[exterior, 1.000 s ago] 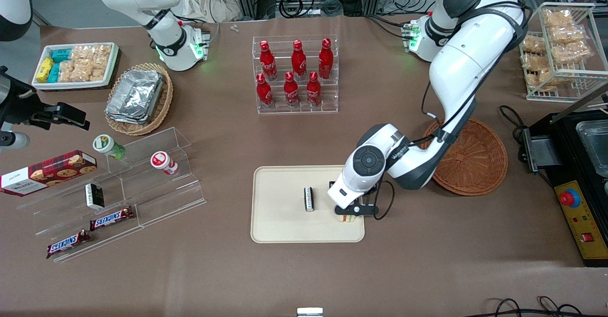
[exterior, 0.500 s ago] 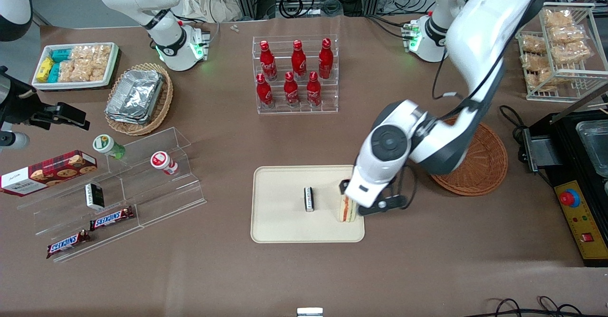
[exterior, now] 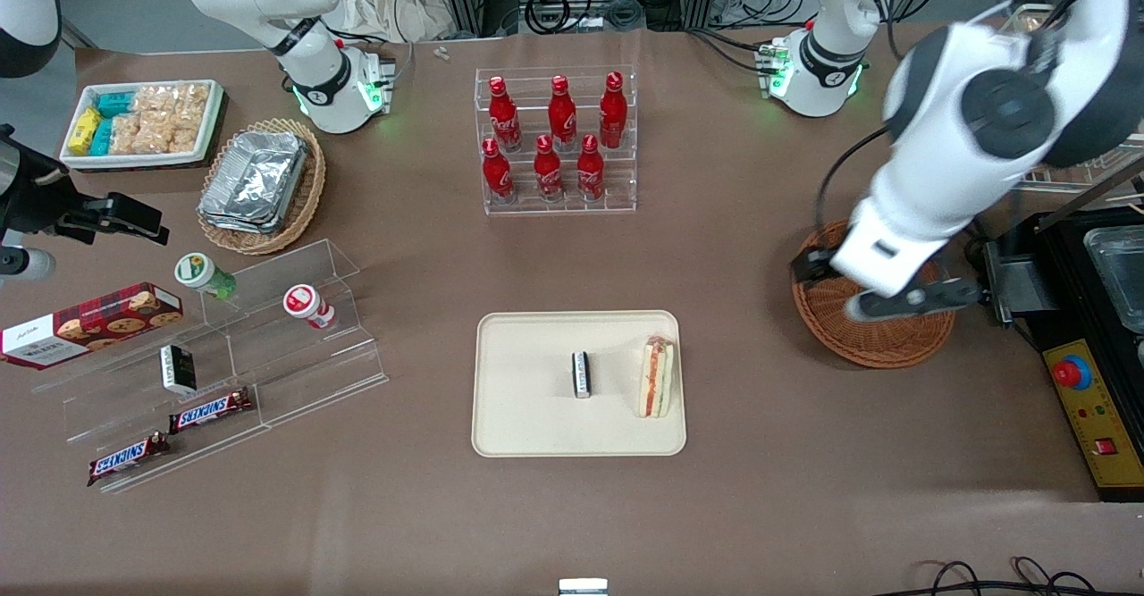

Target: Place sandwich from basket to tray

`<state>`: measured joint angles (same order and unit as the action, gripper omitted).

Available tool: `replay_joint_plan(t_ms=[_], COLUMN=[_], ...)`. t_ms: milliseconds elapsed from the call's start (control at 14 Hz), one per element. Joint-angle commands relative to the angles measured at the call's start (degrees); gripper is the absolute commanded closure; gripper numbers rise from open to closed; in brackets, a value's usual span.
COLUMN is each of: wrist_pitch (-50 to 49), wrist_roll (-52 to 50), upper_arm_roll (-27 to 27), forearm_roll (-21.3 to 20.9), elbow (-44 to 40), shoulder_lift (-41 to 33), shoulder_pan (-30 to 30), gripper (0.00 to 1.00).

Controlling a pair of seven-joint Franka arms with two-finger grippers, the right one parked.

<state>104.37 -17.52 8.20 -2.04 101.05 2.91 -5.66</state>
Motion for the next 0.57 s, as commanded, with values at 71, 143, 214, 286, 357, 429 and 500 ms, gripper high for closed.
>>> replay_joint_plan(t_ms=[71, 143, 214, 286, 357, 429, 500], wrist_pitch=[-0.81, -1.70, -1.80, -2.41, -3.20, -3.90, -5.04], wrist_roll=[18.70, 24.15, 28.64, 30.51, 30.27, 30.18, 30.18], upper_arm_roll=[-8.18, -9.59, -7.17, -4.79, -4.77, -4.51, -4.42], forearm_roll=[1.77, 1.86, 2.30, 2.56, 2.56, 1.95, 1.60], elbow=[8.03, 7.85, 7.50, 5.84, 4.00, 1.02, -2.14], shoulder_lift=[-6.16, -6.08, -5.90, -5.46, -3.81, -1.96, 0.14], shoulder_pan=[-0.49, 2.47, 8.50, 11.17, 11.37, 11.29, 11.20], gripper=[0.00, 0.00, 0.00, 0.00, 0.00, 0.00, 0.00])
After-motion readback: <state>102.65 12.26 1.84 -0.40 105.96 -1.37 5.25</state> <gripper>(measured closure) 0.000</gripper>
